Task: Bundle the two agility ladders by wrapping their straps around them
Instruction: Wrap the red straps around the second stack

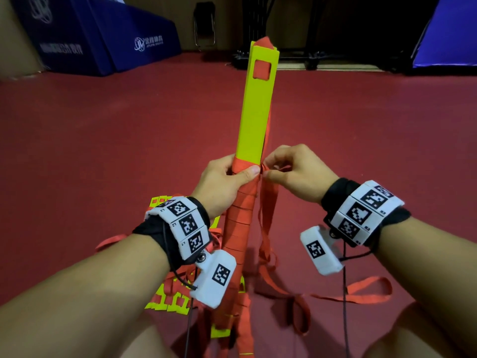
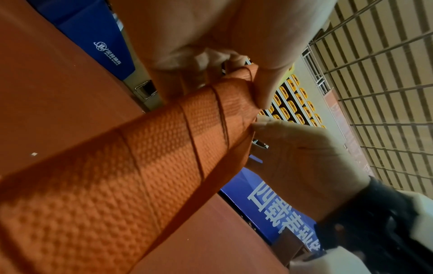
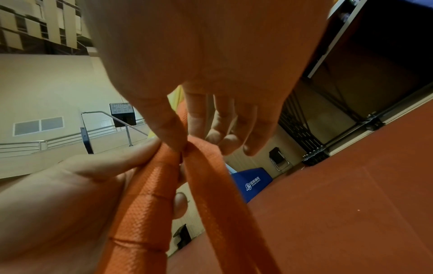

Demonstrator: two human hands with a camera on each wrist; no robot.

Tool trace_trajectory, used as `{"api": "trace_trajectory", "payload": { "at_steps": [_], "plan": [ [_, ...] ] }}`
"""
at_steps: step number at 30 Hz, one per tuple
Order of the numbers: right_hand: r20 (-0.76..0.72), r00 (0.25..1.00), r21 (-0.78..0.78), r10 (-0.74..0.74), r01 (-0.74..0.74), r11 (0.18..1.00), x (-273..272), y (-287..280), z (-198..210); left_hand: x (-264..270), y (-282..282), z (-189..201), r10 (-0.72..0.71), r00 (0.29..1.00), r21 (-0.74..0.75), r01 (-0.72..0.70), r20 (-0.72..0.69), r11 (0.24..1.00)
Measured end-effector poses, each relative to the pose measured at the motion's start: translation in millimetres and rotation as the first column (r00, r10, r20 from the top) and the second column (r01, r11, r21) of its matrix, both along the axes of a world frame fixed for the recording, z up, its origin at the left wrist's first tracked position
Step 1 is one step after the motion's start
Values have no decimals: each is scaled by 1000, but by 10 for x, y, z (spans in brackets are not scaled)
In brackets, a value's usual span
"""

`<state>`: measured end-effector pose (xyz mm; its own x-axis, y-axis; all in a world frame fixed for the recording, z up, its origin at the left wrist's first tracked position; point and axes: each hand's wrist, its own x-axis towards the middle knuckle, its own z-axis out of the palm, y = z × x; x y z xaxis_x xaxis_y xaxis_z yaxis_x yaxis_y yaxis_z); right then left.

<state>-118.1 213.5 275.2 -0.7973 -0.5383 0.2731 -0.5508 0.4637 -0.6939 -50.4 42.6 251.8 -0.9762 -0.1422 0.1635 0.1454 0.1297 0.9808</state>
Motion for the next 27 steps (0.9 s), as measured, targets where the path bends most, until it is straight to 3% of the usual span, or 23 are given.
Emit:
{"api": "trace_trajectory", "payload": {
  "at_steps": [10,18,27],
  "plan": [
    [44,999,68,-2,-1,998,111,-58,44,2,1,-23,-10,1000,-48,10,1,999],
    [38,995,150,-97,90,985,54,-22,73,15,56,-11,-62,998,-82,63,22,995],
    [153,986,-16,-59,63,998,98,-24,92,41,108,11,-67,998,-26,67,-9,997]
  ]
}}
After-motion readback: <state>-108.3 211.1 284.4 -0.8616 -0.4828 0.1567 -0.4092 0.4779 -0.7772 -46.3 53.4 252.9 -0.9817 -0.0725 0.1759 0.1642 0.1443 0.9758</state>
